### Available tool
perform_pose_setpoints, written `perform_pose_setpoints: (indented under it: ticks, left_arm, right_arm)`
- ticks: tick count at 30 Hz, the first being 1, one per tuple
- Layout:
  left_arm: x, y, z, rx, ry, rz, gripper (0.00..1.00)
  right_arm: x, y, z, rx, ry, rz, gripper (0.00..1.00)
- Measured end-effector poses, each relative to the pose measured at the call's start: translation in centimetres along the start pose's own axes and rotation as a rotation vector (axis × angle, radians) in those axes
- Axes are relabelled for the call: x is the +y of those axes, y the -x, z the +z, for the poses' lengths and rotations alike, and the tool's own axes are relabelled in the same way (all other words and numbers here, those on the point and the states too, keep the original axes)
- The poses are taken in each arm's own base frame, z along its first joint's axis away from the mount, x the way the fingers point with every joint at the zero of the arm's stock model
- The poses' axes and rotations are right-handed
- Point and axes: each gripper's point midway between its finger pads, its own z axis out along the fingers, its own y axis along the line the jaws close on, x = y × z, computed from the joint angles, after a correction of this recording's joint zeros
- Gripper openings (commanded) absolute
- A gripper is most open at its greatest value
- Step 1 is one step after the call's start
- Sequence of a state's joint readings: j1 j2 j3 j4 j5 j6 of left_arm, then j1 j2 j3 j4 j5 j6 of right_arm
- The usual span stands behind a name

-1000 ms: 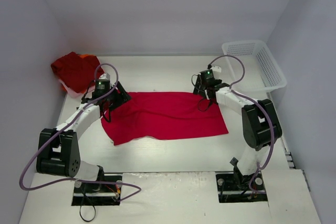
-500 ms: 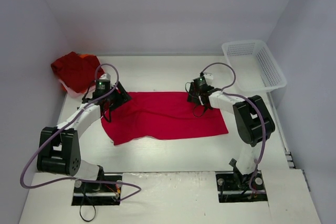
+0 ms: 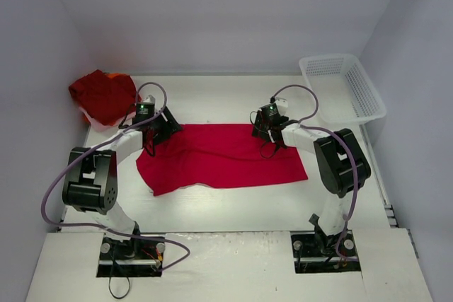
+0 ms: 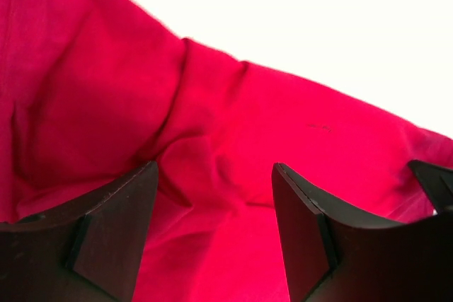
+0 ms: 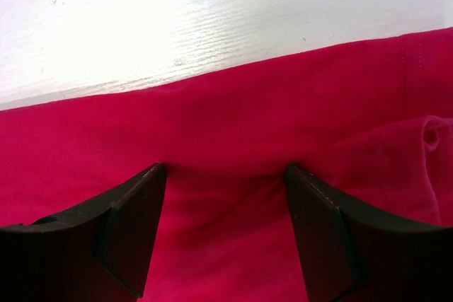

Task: Fold and stack the t-shirts
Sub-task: Fold the tshirt

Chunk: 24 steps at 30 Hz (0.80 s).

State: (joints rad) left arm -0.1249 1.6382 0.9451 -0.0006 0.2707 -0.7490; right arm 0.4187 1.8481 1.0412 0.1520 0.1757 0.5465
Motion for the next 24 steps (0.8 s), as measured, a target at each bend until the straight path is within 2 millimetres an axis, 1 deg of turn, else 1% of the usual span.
perform_pose_setpoints:
  ticks: [2,7,16,19,24]
  left_arm:
    - [-0.2,0.2,0.1,-0.006,-0.008,0.002,0.6]
    - [0.0,0.1,0.1,-0.006,0.001,0.002,0.6]
    - [3.0,-2.0,-0.3,0.047,0.113,0.003,0.6]
    - [3.6,-2.5,-0.6,0.068,0.141,0.0,0.6]
    - [4.0,-3.1,-0.8,0.09,0.157,-0.004,0.6]
  right_arm:
    - [0.0,0.0,0.0,-0.001,0.0,0.001,0.64]
    - [0.0,0.2,0.2,-0.011,-0.003,0.002,0.64]
    - [0.0,0.8,0.7,-0.03,-0.016,0.007,0.64]
    - [-0.5,1.0,0.8,-0.032,-0.023,0.019,0.64]
    - [-1.9,1.9,1.2,-0.039,-0.047,0.049,0.64]
